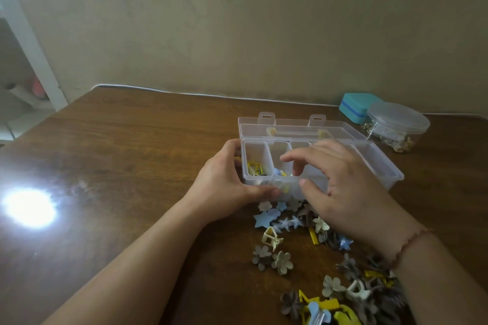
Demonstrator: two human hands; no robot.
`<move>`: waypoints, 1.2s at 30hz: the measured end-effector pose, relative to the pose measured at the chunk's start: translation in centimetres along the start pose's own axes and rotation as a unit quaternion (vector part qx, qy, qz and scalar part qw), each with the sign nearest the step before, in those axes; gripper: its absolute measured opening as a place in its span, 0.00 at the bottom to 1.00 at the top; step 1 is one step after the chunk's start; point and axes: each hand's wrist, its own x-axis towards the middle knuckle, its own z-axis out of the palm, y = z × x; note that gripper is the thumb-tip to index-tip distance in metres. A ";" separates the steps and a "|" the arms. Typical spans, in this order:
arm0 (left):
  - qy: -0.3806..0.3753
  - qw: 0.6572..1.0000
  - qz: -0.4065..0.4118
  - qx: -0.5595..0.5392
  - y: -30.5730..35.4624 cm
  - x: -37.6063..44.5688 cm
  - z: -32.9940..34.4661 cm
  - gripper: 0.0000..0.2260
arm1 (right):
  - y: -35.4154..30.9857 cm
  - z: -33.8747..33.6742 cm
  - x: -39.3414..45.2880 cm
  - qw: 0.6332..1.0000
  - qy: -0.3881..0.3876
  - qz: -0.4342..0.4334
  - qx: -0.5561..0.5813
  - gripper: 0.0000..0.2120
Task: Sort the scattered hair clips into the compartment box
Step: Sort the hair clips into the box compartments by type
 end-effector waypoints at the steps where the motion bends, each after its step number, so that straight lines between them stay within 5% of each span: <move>1: -0.001 1.000 -0.001 -0.001 0.0 0.0 0.0 0.42 | 0.0 -0.1 0.0 1.000 -0.002 0.002 0.001 0.18; 12: 0.000 1.000 -0.008 -0.003 0.2 -0.1 0.0 0.42 | 0.1 -3.9 -1.1 0.991 -0.040 -0.009 0.125 0.10; 15: -0.003 1.000 -0.009 -0.001 0.3 -0.1 0.0 0.42 | 0.0 -4.0 -1.4 0.992 -0.128 0.018 -0.006 0.14; 18: -0.004 1.000 -0.009 0.002 0.3 0.0 0.0 0.43 | -0.5 -3.5 -1.5 0.986 -0.135 0.006 -0.099 0.10; 27: 0.002 1.000 -0.010 0.005 0.3 -0.1 0.1 0.41 | 0.0 -3.3 -1.9 0.955 -0.264 0.054 -0.124 0.05; 36: 0.001 1.000 -0.009 0.003 0.2 0.0 0.1 0.42 | -0.4 -2.6 -1.4 0.962 -0.236 0.062 -0.123 0.09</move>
